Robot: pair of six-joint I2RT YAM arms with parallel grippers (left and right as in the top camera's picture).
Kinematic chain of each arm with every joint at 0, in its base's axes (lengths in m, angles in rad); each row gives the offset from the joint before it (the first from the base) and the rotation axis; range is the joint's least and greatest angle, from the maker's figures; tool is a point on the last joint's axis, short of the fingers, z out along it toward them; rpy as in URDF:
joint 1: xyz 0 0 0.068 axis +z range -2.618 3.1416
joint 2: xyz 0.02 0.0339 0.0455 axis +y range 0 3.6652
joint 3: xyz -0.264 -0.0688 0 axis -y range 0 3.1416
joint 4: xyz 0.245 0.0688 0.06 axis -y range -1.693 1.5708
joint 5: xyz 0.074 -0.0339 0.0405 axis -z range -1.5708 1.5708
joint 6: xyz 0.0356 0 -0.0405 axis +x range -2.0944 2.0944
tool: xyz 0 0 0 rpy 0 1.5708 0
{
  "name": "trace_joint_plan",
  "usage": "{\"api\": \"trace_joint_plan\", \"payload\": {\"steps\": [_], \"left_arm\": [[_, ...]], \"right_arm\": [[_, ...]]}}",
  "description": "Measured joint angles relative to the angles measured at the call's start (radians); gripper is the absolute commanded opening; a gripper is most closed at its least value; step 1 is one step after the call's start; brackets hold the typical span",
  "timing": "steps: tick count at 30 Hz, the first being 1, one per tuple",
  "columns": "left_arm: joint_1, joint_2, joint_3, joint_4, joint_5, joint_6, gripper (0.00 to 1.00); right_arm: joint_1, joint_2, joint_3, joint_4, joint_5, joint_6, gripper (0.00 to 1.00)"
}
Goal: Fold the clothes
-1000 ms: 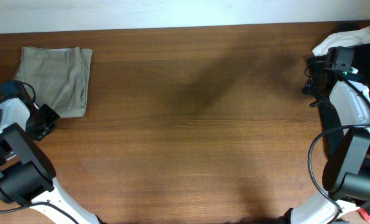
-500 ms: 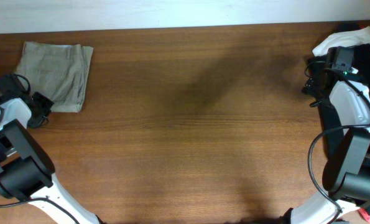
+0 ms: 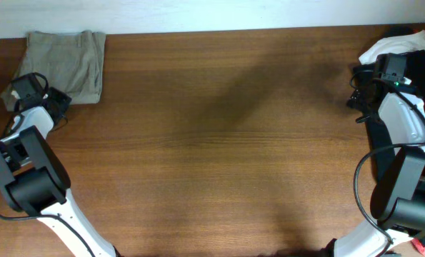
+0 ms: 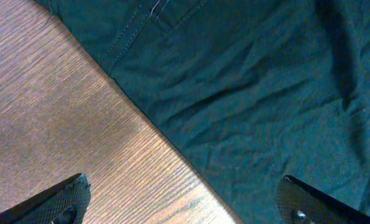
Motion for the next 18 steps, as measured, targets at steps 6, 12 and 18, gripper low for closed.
{"api": "trace_joint_plan", "payload": {"steps": [6, 12, 18], "left_arm": [[-0.002, 0.004, 0.018, -0.025, 0.031, 0.053, 0.24], [0.009, -0.042, 0.105, -0.443, 0.048, 0.142, 0.33], [0.002, -0.218, 0.09, -0.512, 0.016, 0.166, 0.34]], "right_arm": [[0.0, 0.0, 0.0, 0.0, 0.0, 0.0, 0.99], [0.0, 0.0, 0.0, 0.0, 0.0, 0.0, 0.99], [0.0, 0.0, 0.0, 0.0, 0.0, -0.001, 0.99]]}}
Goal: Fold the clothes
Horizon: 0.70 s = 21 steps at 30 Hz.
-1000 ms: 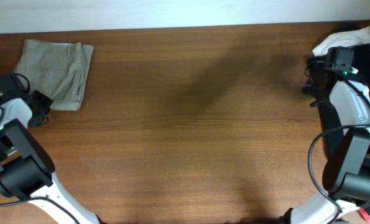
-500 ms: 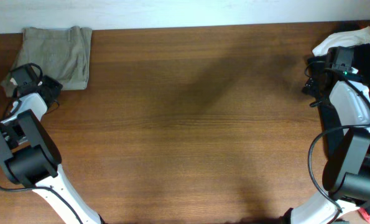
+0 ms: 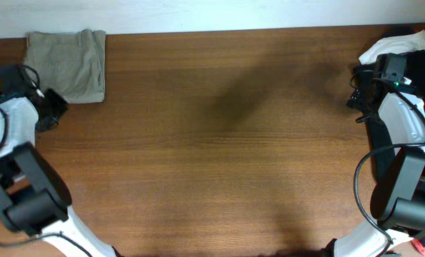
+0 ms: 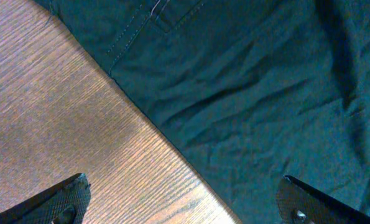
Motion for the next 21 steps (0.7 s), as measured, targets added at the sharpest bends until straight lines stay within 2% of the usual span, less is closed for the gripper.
{"api": "trace_joint_plan", "payload": {"steps": [1, 2, 3, 7, 11, 16, 21], "left_arm": [[-0.01, -0.057, 0.0, 0.01, -0.002, 0.0, 0.32], [-0.029, -0.104, 0.0, 0.034, -0.005, 0.0, 0.04], [-0.056, -0.134, 0.0, 0.067, -0.005, 0.0, 0.0], [-0.204, -0.138, 0.002, 0.219, -0.005, 0.003, 0.0], [-0.296, -0.008, 0.004, 0.414, -0.012, 0.093, 0.0], [-0.308, 0.168, 0.003, 0.508, -0.032, 0.155, 0.0], [-0.308, 0.224, 0.003, 0.558, -0.079, 0.161, 0.0]], "right_arm": [[0.0, 0.0, 0.0, 0.0, 0.0, 0.0, 0.99], [0.0, 0.0, 0.0, 0.0, 0.0, 0.001, 0.99], [0.0, 0.0, 0.0, 0.0, 0.0, 0.001, 0.99], [0.0, 0.0, 0.0, 0.002, 0.0, 0.0, 0.99], [0.0, 0.0, 0.0, 0.002, 0.0, 0.001, 0.99], [0.0, 0.0, 0.0, 0.002, 0.0, 0.0, 0.99], [0.0, 0.0, 0.0, 0.002, 0.0, 0.0, 0.99]]}}
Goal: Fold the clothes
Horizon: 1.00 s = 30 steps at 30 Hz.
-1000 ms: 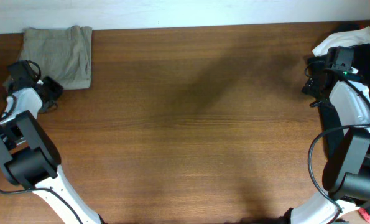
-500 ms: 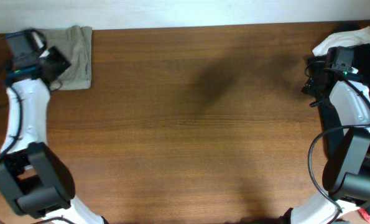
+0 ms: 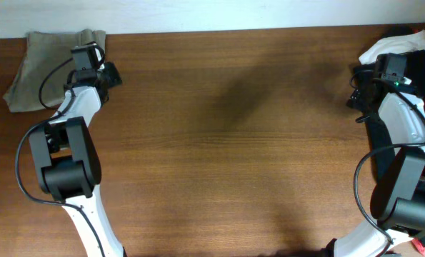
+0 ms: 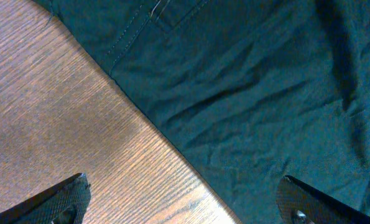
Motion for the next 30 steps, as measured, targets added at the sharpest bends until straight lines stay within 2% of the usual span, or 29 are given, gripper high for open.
{"api": "trace_joint_plan", "payload": {"steps": [9, 20, 29, 30], "left_arm": [[0.0, 0.062, 0.0, 0.021, -0.037, 0.06, 0.0], [0.077, 0.063, 0.0, 0.039, -0.101, 0.06, 0.0], [0.08, 0.079, 0.0, 0.085, -0.11, 0.063, 0.0], [0.08, 0.079, 0.0, 0.085, -0.111, 0.063, 0.03]], "right_arm": [[0.0, 0.0, 0.0, 0.0, 0.0, 0.0, 0.98], [0.0, 0.0, 0.0, 0.0, 0.0, 0.0, 0.99], [0.0, 0.0, 0.0, 0.0, 0.0, 0.0, 0.99], [0.0, 0.0, 0.0, 0.0, 0.0, 0.0, 0.99]]}}
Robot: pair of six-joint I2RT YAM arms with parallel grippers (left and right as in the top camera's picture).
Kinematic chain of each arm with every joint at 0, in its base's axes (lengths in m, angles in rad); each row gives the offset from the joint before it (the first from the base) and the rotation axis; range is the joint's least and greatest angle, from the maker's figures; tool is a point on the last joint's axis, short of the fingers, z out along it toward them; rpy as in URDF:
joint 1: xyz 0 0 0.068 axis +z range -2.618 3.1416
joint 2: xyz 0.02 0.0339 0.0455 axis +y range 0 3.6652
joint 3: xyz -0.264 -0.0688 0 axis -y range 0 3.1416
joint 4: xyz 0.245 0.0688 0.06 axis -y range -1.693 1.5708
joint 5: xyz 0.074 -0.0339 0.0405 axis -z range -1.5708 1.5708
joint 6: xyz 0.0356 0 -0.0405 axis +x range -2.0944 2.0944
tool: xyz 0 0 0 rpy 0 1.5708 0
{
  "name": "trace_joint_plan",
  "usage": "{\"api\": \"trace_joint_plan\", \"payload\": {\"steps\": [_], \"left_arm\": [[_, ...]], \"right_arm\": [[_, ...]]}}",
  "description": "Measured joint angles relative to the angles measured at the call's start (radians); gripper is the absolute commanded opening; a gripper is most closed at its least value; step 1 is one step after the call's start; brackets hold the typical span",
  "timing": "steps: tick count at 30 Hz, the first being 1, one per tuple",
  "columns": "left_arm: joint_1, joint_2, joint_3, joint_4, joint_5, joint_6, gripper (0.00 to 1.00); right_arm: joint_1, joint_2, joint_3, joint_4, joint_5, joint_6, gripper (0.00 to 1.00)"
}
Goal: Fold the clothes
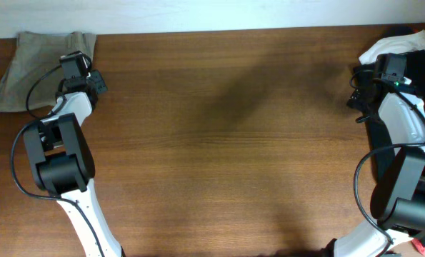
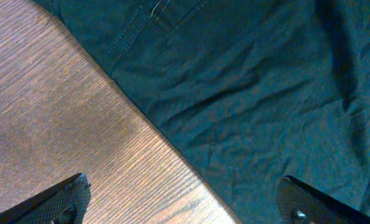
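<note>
A folded khaki garment [image 1: 30, 68] lies skewed at the table's far left corner. My left gripper [image 1: 75, 68] is at its right edge, over the cloth; the overhead view does not show how its jaws stand. At the far right lies a heap with a white garment [image 1: 375, 48] and a dark teal garment [image 2: 253, 93]. My right gripper [image 2: 183, 208] hovers open over the teal garment's edge. One of its fingertips [image 2: 63, 200] is above bare wood and the other is above the cloth.
The brown wooden table [image 1: 219, 143] stretches between the two arms. The back edge runs along a white wall [image 1: 212, 14]. The right arm's cables [image 1: 373, 153] loop over the table's right side.
My left gripper has moved a little left from the khaki garment's right edge. The garment now lies further left and more skewed. The right gripper and the teal garment have not changed.
My left gripper was first on the khaki garment's near left corner, then just off its left side. Then it was at the garment's right edge with the cloth shifted left, and now both are further left. The right gripper stayed open over the teal garment throughout.
</note>
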Motion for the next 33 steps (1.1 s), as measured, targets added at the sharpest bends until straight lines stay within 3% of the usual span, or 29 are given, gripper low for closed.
{"api": "trace_joint_plan", "payload": {"steps": [3, 5, 9, 12, 15, 20, 26, 30, 33], "left_arm": [[0.0, 0.0, 0.0, 0.001, 0.0, 0.003, 0.2], [0.0, 0.0, 0.0, -0.002, 0.0, 0.008, 0.21], [-0.001, -0.026, 0.001, -0.072, -0.002, 0.008, 0.36], [-0.019, -0.112, 0.001, -0.137, -0.013, 0.01, 0.54], [-0.055, -0.246, 0.001, -0.212, -0.015, 0.013, 0.99], [-0.157, -0.577, 0.004, -0.351, 0.012, 0.011, 0.99], [-0.232, -0.968, 0.006, -0.892, 0.041, 0.011, 0.99], [-0.257, -1.044, 0.006, -1.089, 0.107, 0.011, 0.99], [-0.257, -1.044, 0.004, -1.144, 0.118, 0.011, 0.99]], "right_arm": [[0.0, 0.0, 0.0, 0.0, 0.0, 0.0, 0.99], [0.0, 0.0, 0.0, 0.0, 0.0, 0.0, 0.99], [0.0, 0.0, 0.0, 0.0, 0.0, 0.0, 0.99], [0.0, 0.0, 0.0, 0.001, 0.0, 0.0, 0.99], [0.0, 0.0, 0.0, -0.001, 0.0, 0.0, 0.99], [0.0, 0.0, 0.0, 0.001, 0.0, 0.0, 0.99], [0.0, 0.0, 0.0, 0.0, 0.0, 0.0, 0.99], [0.0, 0.0, 0.0, -0.001, 0.0, 0.0, 0.99], [0.0, 0.0, 0.0, -0.002, 0.0, 0.0, 0.99]]}}
